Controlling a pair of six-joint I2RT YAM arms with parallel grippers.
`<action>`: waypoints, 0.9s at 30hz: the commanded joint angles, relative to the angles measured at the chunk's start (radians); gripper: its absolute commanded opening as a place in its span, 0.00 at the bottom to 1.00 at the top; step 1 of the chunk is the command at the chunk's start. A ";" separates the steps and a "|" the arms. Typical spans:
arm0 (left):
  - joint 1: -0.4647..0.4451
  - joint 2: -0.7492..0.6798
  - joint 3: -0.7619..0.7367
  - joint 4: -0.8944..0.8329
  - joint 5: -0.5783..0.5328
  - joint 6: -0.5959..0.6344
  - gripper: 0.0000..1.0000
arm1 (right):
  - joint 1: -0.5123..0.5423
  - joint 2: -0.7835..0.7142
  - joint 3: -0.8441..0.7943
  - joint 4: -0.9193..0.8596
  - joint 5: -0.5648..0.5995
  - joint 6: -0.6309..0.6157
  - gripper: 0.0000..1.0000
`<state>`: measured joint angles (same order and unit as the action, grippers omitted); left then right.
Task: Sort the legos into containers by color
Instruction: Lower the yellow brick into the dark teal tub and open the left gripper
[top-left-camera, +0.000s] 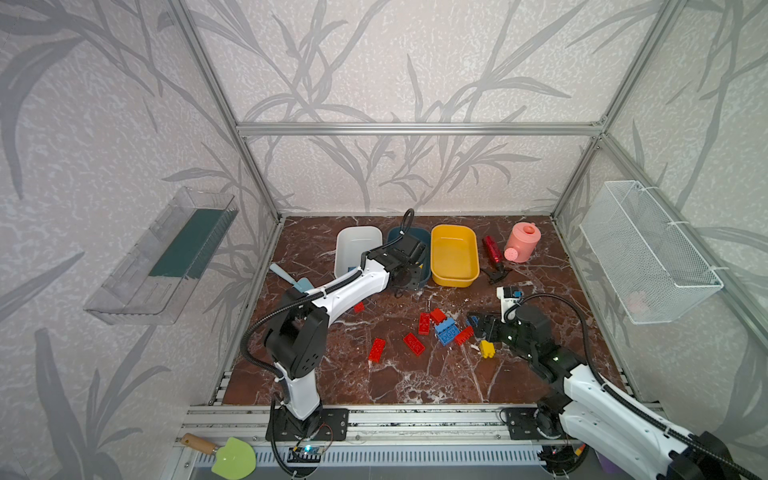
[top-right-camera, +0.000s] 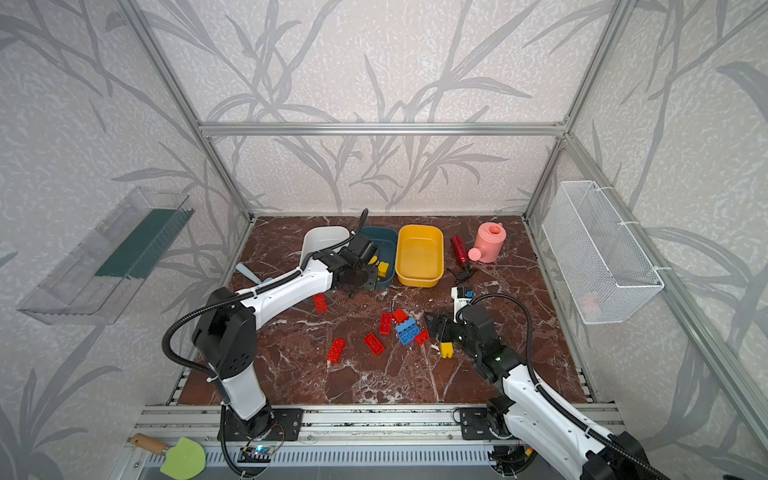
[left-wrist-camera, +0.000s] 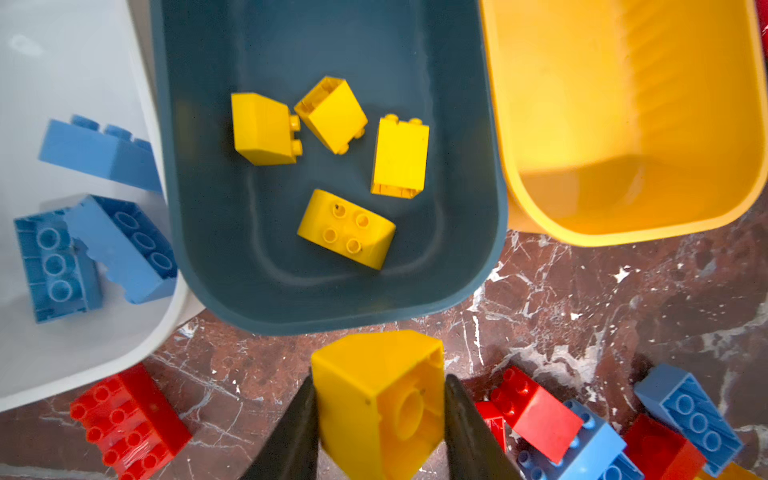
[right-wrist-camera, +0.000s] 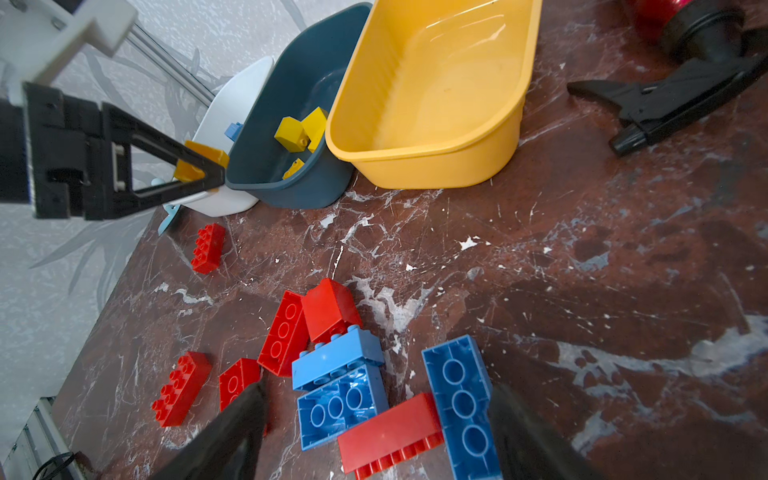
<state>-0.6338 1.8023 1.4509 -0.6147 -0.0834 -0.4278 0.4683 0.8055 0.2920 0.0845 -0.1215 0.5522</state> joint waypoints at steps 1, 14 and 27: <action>0.039 0.026 0.069 -0.051 0.013 0.029 0.41 | -0.003 0.004 -0.010 0.028 -0.013 0.003 0.84; 0.111 0.280 0.376 -0.119 0.075 0.061 0.41 | -0.004 0.004 -0.016 0.039 -0.027 0.012 0.85; 0.140 0.456 0.558 -0.177 0.104 0.067 0.47 | -0.003 0.001 -0.016 0.042 -0.040 0.014 0.85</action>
<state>-0.4992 2.2417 1.9705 -0.7437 0.0113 -0.3763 0.4683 0.8127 0.2848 0.1085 -0.1513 0.5648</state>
